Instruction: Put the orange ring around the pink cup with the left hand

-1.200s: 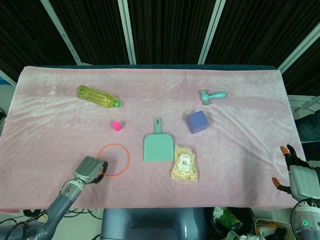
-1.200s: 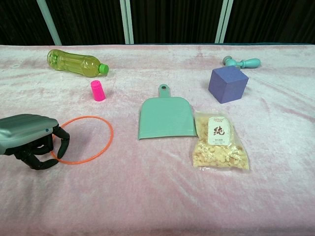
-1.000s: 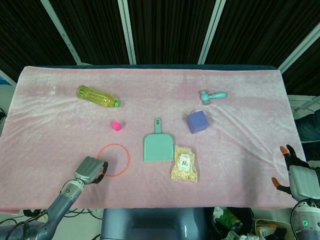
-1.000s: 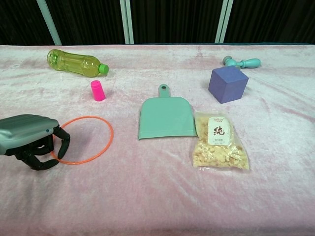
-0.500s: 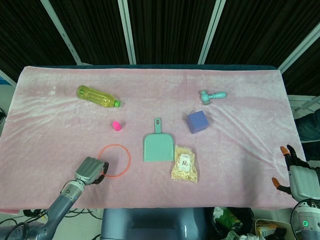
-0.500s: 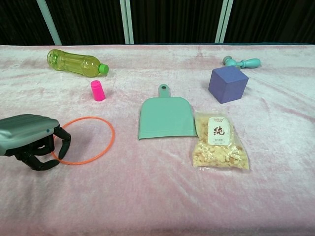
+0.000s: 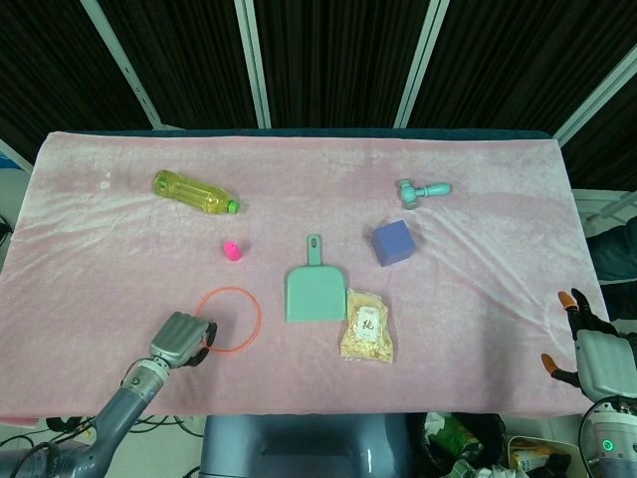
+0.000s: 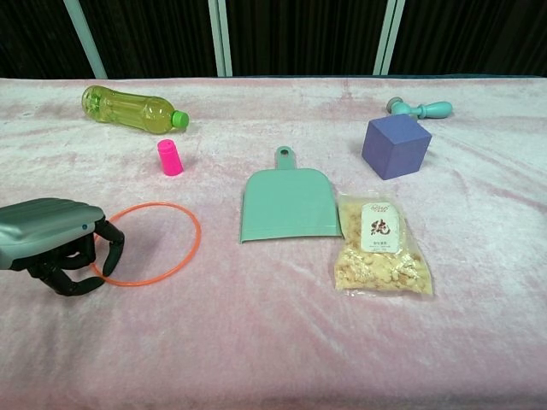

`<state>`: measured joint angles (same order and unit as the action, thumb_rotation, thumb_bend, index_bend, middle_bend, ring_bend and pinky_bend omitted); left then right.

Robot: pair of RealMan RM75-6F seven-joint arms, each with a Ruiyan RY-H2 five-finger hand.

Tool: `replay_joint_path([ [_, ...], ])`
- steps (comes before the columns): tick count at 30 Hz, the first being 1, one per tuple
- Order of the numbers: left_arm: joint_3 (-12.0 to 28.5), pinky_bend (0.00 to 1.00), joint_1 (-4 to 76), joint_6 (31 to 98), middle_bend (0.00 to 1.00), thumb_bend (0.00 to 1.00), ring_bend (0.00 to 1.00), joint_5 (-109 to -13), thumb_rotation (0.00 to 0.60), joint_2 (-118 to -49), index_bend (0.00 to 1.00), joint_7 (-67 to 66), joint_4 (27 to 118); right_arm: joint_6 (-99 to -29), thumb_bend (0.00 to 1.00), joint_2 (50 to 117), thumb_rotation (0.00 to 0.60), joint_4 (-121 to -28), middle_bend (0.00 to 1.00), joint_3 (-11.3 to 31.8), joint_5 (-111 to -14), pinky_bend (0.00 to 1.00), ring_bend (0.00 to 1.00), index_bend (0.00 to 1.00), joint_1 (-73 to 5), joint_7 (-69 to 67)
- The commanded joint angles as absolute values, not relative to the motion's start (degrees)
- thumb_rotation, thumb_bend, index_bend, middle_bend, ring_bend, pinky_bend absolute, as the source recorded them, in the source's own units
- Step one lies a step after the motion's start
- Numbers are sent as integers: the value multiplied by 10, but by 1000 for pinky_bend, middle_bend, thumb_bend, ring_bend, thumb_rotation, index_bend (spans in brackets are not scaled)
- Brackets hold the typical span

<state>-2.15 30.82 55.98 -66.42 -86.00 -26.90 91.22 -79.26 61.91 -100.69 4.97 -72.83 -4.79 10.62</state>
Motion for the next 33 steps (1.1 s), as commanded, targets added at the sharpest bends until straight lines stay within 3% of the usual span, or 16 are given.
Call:
replay_joint_path([
  [1, -18, 1000, 306, 566, 975, 479, 975, -669, 600, -861, 677, -262, 914, -792, 181, 619, 600, -1007, 23, 50, -728, 248, 213, 14, -48, 106],
  [19, 3, 1000, 297, 614, 981, 479, 978, -721, 600, -844, 689, -218, 933, -792, 181, 619, 600, -1008, 23, 51, -725, 248, 213, 15, -48, 106],
  [26, 55, 1000, 328, 604, 981, 479, 978, -693, 600, -836, 692, -236, 935, -791, 180, 619, 600, -1008, 23, 51, -724, 248, 213, 15, -48, 107],
  [33, 112, 1000, 381, 551, 981, 480, 978, -591, 600, -846, 693, -281, 905, -792, 180, 620, 600, -1008, 23, 51, -724, 248, 214, 14, -48, 107],
])
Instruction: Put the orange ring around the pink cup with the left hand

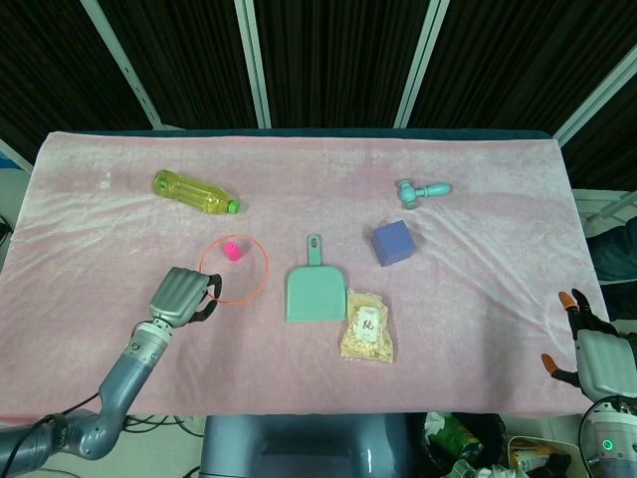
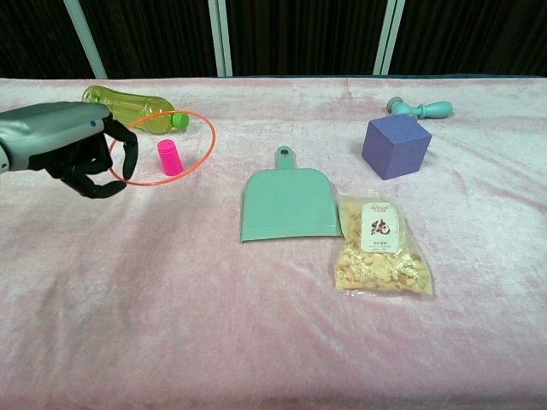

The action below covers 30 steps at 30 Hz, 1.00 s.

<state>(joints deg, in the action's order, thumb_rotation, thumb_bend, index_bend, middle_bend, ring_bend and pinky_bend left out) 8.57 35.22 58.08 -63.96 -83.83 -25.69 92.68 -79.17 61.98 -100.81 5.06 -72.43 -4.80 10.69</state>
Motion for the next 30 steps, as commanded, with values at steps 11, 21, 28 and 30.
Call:
replay_joint_path([
  [11, 144, 1000, 436, 499, 981, 481, 978, -497, 600, -904, 691, -296, 797, -789, 181, 620, 600, -1008, 23, 52, -720, 248, 213, 16, -49, 107],
  [21, 129, 1000, 457, 447, 974, 227, 977, -476, 600, -922, 425, -282, 751, -788, 181, 620, 600, -1008, 23, 52, -717, 248, 213, 21, -49, 107],
  [28, 120, 1000, 459, 429, 974, 197, 977, -480, 600, -896, 393, -265, 782, -788, 181, 619, 600, -1009, 23, 52, -716, 248, 213, 24, -49, 108],
  [30, 118, 1000, 459, 428, 974, 195, 977, -483, 600, -889, 390, -261, 792, -788, 181, 620, 600, -1009, 23, 52, -715, 248, 213, 25, -49, 108],
])
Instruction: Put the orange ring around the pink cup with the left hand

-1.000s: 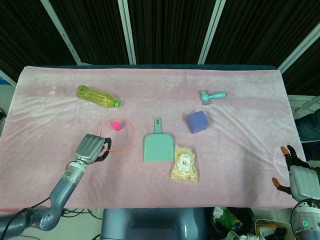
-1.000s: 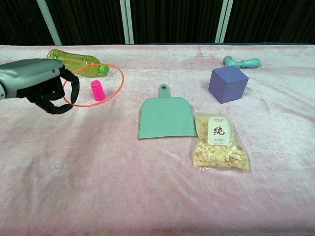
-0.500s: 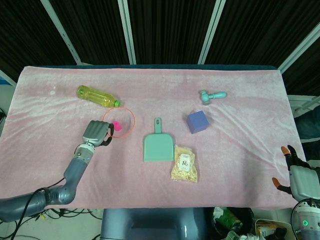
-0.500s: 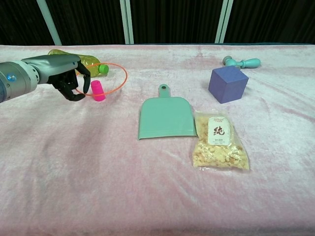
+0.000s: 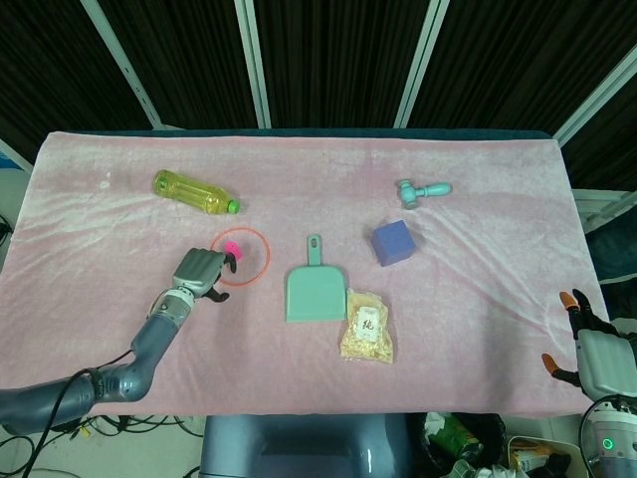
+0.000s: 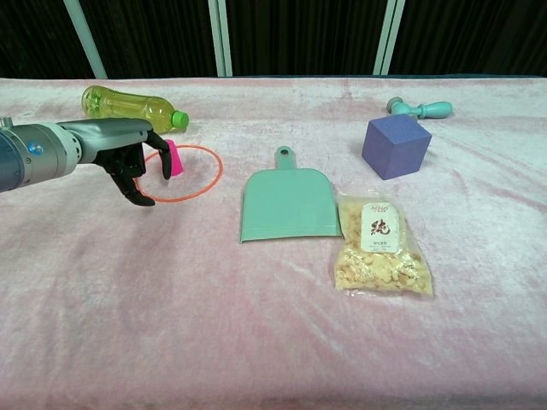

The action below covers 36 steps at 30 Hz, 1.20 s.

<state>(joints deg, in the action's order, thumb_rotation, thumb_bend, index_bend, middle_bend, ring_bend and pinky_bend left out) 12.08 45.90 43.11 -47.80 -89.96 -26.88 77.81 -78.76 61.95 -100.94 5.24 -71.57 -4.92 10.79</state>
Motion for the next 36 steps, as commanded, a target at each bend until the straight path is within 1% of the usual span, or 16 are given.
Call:
replay_joint_path([
  [1, 117, 1000, 459, 427, 974, 194, 977, -485, 600, -884, 390, -259, 799, -788, 181, 620, 600, -1010, 23, 53, -715, 248, 213, 26, -49, 108],
  [5, 112, 1000, 458, 437, 974, 194, 977, -497, 600, -866, 396, -258, 828, -788, 181, 620, 600, -1010, 23, 52, -715, 248, 213, 28, -49, 108],
  [9, 110, 1000, 449, 467, 963, 194, 969, -516, 600, -842, 406, -257, 872, -788, 182, 620, 600, -1010, 23, 53, -713, 248, 213, 29, -49, 107],
  [12, 106, 969, 433, 505, 909, 194, 905, -540, 600, -810, 407, -258, 924, -787, 181, 619, 600, -1010, 24, 54, -712, 248, 214, 30, -49, 107],
  [16, 89, 806, 397, 575, 742, 183, 684, -574, 600, -756, 390, -277, 1004, -787, 181, 619, 600, -1010, 23, 53, -713, 248, 213, 32, -49, 108],
  [19, 75, 627, 368, 626, 581, 167, 436, -592, 600, -724, 338, -287, 1048, -788, 180, 619, 600, -1010, 23, 53, -713, 248, 213, 31, -49, 108],
  [20, 68, 541, 353, 647, 483, 165, 332, -600, 600, -712, 307, -287, 1063, -789, 181, 619, 600, -1010, 23, 53, -714, 248, 213, 31, -49, 109],
  [21, 61, 499, 340, 665, 425, 163, 284, -610, 600, -702, 291, -286, 1076, -790, 182, 619, 600, -1010, 23, 53, -715, 248, 213, 31, -49, 110],
  [23, 42, 363, 313, 694, 198, 159, 144, -634, 600, -680, 236, -276, 1096, -790, 182, 619, 600, -1009, 23, 53, -715, 248, 213, 31, -49, 111],
  [25, 23, 286, 285, 720, 83, 156, 81, -658, 600, -658, 215, -255, 1107, -791, 182, 619, 600, -1009, 23, 52, -716, 248, 213, 31, -49, 112],
  [26, 13, 258, 270, 734, 62, 155, 71, -674, 600, -648, 212, -241, 1110, -791, 183, 619, 600, -1008, 23, 52, -716, 248, 213, 31, -49, 113],
  [28, -2, 230, 244, 759, 53, 153, 68, -698, 600, -636, 208, -215, 1110, -791, 183, 620, 600, -1009, 23, 52, -716, 248, 213, 32, -49, 113],
  [32, -37, 184, 190, 806, 62, 150, 68, -733, 600, -618, 204, -160, 1097, -791, 183, 620, 600, -1009, 23, 51, -718, 248, 213, 31, -49, 115],
  [36, -56, 151, 149, 837, 68, 149, 68, -750, 600, -613, 204, -103, 1073, -792, 183, 620, 600, -1010, 23, 51, -719, 248, 213, 32, -49, 116],
])
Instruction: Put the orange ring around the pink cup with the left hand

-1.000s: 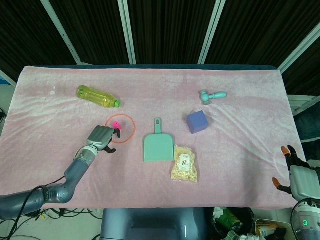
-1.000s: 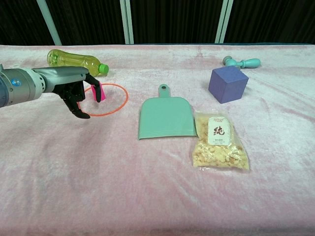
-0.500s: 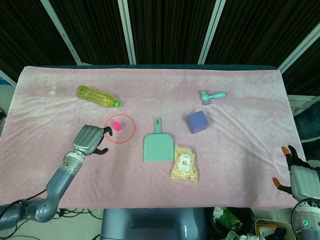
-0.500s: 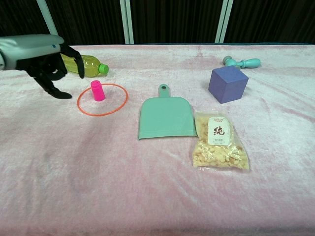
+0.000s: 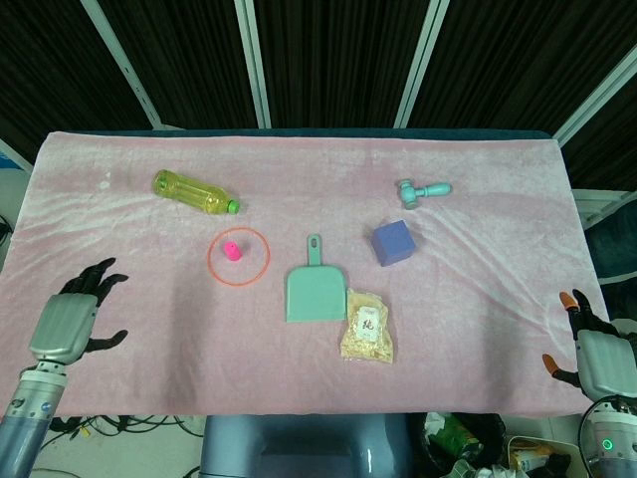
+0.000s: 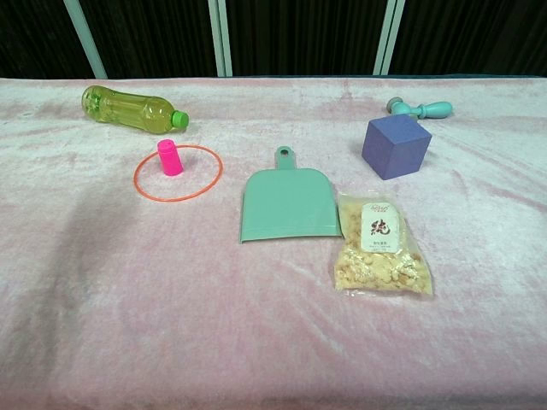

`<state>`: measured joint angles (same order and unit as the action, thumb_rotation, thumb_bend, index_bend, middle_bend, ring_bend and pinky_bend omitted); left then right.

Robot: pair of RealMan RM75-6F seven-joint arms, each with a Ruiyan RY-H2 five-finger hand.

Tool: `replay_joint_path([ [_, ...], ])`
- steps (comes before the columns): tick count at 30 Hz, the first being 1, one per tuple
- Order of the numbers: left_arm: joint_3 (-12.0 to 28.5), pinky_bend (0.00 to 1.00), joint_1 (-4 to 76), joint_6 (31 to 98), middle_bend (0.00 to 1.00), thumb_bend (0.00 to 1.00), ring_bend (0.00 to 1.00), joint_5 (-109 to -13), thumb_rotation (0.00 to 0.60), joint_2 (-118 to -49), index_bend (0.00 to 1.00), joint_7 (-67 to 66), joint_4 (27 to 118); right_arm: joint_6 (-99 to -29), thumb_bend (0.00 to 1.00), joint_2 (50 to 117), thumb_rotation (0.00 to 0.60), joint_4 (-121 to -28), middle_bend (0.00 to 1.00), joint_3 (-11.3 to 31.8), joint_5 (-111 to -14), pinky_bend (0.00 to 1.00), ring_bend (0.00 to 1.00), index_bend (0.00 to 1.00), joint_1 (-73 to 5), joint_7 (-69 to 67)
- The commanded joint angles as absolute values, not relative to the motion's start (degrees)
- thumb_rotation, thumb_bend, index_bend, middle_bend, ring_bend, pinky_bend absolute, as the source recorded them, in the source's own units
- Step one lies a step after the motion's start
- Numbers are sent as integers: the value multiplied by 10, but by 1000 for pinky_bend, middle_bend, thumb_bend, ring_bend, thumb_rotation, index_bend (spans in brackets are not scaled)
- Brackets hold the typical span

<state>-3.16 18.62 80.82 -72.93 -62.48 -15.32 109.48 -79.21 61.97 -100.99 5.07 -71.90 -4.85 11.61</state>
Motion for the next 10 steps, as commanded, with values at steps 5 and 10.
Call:
replay_joint_path([
  [5, -60, 116, 128, 838, 68, 149, 68, -755, 600, -619, 204, -58, 1036, -793, 183, 620, 600, -1010, 23, 51, -720, 248, 213, 32, -48, 116],
  [10, -58, 94, 123, 829, 61, 149, 63, -765, 600, -625, 198, -26, 1015, -794, 183, 619, 600, -1009, 23, 52, -720, 248, 213, 32, -48, 114],
])
